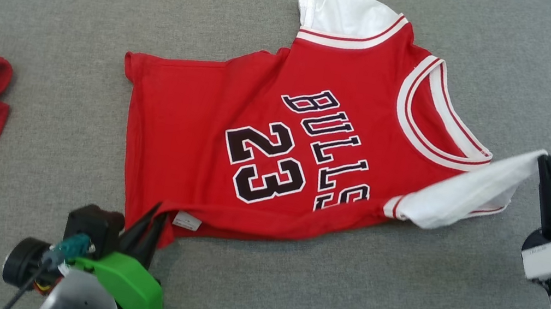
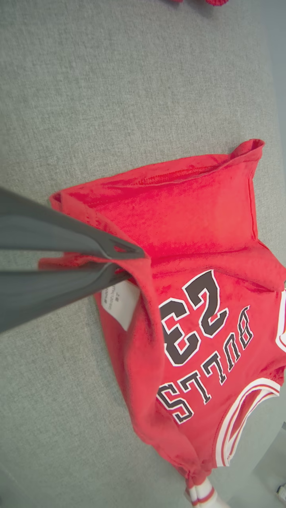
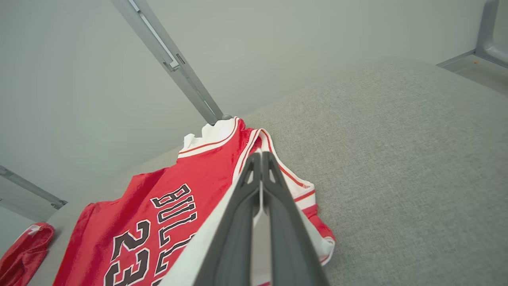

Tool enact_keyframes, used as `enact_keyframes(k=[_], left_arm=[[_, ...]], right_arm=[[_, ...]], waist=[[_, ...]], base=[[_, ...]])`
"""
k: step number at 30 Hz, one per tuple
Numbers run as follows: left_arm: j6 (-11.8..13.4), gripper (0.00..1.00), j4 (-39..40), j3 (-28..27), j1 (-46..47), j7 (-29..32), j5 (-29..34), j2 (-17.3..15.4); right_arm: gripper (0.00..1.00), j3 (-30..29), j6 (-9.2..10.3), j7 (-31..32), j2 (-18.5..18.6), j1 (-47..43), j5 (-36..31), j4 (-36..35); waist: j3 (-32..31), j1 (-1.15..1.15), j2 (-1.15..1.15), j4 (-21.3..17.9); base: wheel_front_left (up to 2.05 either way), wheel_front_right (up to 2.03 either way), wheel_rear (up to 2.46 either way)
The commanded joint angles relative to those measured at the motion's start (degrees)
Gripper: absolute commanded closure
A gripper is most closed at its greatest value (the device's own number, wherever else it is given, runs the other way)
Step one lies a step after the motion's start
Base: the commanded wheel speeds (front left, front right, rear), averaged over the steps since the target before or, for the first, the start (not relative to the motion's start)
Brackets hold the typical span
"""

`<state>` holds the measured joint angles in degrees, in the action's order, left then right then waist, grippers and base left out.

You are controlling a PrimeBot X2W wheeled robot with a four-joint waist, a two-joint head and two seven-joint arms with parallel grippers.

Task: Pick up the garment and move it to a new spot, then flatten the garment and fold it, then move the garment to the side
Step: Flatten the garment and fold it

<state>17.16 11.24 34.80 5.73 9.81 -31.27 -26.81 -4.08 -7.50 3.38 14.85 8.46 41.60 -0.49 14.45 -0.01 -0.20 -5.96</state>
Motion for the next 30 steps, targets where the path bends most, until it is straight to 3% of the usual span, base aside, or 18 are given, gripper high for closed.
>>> enact_keyframes(k=[1,11,12,13,14,15,21,28,30], left_arm=[[-0.08,1.0,-0.25,-0.88,2.59,1.83,-0.57,-0.68],[-6.7,1.0,-14.82,2.05,15.47,10.32,-2.73,1.92],[-6.88,0.94,-15.94,2.17,16.03,10.72,-2.85,1.98],[-6.89,0.6,-16.82,1.98,16.46,10.61,-2.96,2.01],[-6.68,0.0,-17.53,1.58,16.76,10.21,-3.13,2.19],[-6.63,0.0,-18.0,1.41,16.87,10.11,-3.23,2.27],[-5.02,0.0,-15.88,-0.72,13.98,7.18,-3.98,1.66],[1.29,0.0,-4.8,-5.96,4.41,-2.03,-4.76,2.04],[1.95,0.0,-3.94,-5.65,1.91,-3.86,-4.74,2.65]], right_arm=[[1.0,0.56,0.02,1.15,0.44,3.14,-0.93,1.91],[1.0,4.5,0.01,3.2,1.26,19.34,-7.48,21.46],[1.0,5.46,0.02,2.92,1.16,20.43,-7.71,23.12],[0.79,6.62,0.01,2.1,1.55,21.32,-8.46,24.18],[0.15,7.79,0.02,1.71,1.76,21.93,-8.33,25.23],[0.0,8.51,0.02,0.84,2.06,22.23,-8.34,26.05],[0.0,12.12,0.02,-3.51,5.66,19.8,-8.82,25.1],[0.0,9.82,0.02,-7.15,10.48,10.85,-10.49,18.61],[0.0,9.0,0.02,-6.94,10.54,8.56,-11.76,17.21]], waist=[[0.74,0.01,0.2,0.29],[3.23,0.01,0.2,2.99],[3.38,0.01,0.2,2.94],[3.49,0.01,0.2,2.93],[3.58,0.01,0.2,2.96],[3.6,0.01,0.2,3.03],[2.56,0.01,0.2,2.79],[-0.39,0.01,0.2,1.93],[-0.62,0.01,0.2,1.63]], base=[[0.0,0.0,0.0],[0.0,0.0,0.0],[0.0,0.0,0.0],[0.0,0.0,0.0],[0.0,0.0,0.0],[0.0,0.0,0.0],[0.0,0.0,0.0],[0.0,0.0,0.0],[0.0,0.0,0.0]])
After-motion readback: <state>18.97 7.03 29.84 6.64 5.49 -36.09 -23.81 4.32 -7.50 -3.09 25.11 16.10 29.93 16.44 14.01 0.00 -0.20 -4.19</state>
